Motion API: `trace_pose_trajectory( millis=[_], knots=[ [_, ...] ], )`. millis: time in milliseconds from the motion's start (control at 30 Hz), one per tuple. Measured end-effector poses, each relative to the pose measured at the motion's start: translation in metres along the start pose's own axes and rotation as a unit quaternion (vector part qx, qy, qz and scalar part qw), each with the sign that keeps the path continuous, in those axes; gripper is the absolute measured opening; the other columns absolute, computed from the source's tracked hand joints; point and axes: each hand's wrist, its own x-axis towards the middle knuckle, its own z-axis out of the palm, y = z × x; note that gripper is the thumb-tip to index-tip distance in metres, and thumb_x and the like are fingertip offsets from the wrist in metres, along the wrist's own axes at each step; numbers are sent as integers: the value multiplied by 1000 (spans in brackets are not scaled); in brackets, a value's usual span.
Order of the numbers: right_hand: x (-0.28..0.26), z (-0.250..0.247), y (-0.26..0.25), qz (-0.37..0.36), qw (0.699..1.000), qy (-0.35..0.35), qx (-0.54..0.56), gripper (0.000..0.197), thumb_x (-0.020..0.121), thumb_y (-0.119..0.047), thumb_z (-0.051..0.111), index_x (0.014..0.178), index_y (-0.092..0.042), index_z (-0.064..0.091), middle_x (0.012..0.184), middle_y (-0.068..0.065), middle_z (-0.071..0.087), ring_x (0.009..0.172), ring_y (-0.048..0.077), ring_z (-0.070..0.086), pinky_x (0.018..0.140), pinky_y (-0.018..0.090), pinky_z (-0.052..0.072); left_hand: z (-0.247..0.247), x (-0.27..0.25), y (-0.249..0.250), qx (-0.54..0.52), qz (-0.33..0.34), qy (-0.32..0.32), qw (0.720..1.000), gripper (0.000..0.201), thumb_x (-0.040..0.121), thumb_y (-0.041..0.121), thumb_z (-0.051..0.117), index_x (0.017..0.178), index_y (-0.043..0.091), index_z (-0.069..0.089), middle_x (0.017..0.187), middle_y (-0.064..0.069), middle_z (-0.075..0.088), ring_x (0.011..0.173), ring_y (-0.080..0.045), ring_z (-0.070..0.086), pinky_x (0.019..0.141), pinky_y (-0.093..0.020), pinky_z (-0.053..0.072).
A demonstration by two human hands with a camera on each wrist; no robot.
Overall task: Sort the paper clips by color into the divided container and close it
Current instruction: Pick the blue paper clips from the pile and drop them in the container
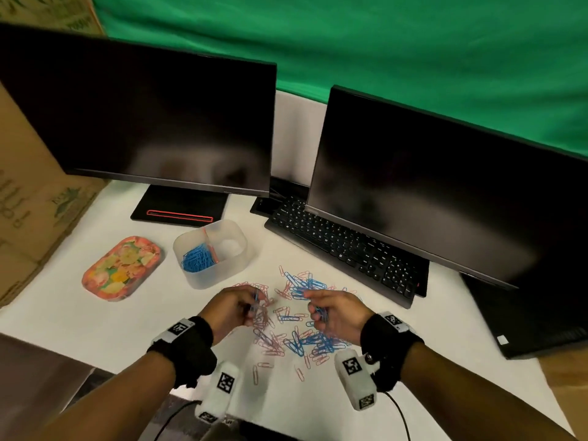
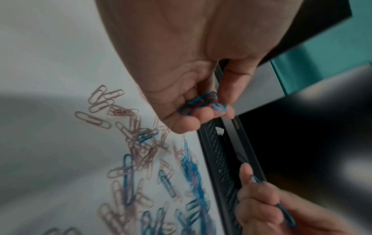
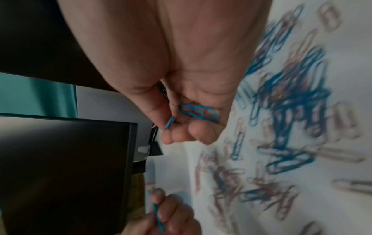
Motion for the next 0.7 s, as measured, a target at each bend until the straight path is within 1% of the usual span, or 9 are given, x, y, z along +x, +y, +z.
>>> trace_pose_trajectory(
  millis=[100,167,267,367,433,500,533,633,700],
  knots=[
    [16,32,-19,36,999,-28,5,20,93,2,41,104,-4,56,71,8,55,59,18,53,50,26,44,-4,-7,18,-95,1,15,995,17,76,5,36,79,7,53,66,-7,41,55,-19,39,56,-30,29],
    [28,54,-31,55,998,-34,-1,17,93,2,39,98,-4,55,73,11,55,61,21,57,50,26,49,-9,-10,27,-127,7,25,991,18,78,8,33,78,9,51,66,-5,41,56,-19,40,57,-30,30],
    [51,90,-50,64,997,-28,-38,10,93,-1,45,95,-3,55,78,14,59,61,23,62,50,27,53,-22,-10,43,-152,29,57,986,16,84,13,37,85,9,52,71,-5,47,57,-19,47,55,-29,38],
    [75,133,-70,60,992,-37,-103,6,93,-7,50,91,-6,56,80,12,62,55,19,66,51,28,55,-37,-3,63,-171,45,119,977,18,91,25,46,88,10,55,73,-7,52,59,-21,54,52,-27,47],
    [86,161,-81,53,989,-47,-133,14,95,-9,47,84,-5,56,79,12,61,59,19,65,60,32,56,-48,1,77,-178,46,157,970,25,94,34,46,89,11,55,75,-8,55,63,-21,56,59,-30,48],
    [93,185,-88,44,986,-46,-155,19,95,-8,46,80,-1,56,79,13,60,67,22,61,72,33,54,-59,3,89,-189,45,184,964,28,95,36,45,99,9,53,78,-11,57,68,-23,58,65,-34,51],
    [97,194,-90,38,985,-40,-166,18,94,-6,46,80,0,56,79,14,58,68,23,59,72,33,53,-64,5,93,-195,44,198,960,27,96,35,46,101,9,52,80,-12,58,70,-24,59,66,-35,52],
    [108,216,-92,10,984,3,-178,6,88,-1,50,91,-1,56,85,19,55,74,30,57,67,38,52,-76,12,102,-195,29,236,952,38,93,37,52,115,5,50,97,-17,56,85,-29,58,71,-35,51],
    [114,219,-93,1,983,5,-186,5,87,-2,51,92,-3,54,86,17,53,74,28,54,73,38,50,-76,17,106,-173,19,252,952,49,93,38,53,127,4,46,113,-18,53,95,-30,57,74,-35,49]
  ],
)
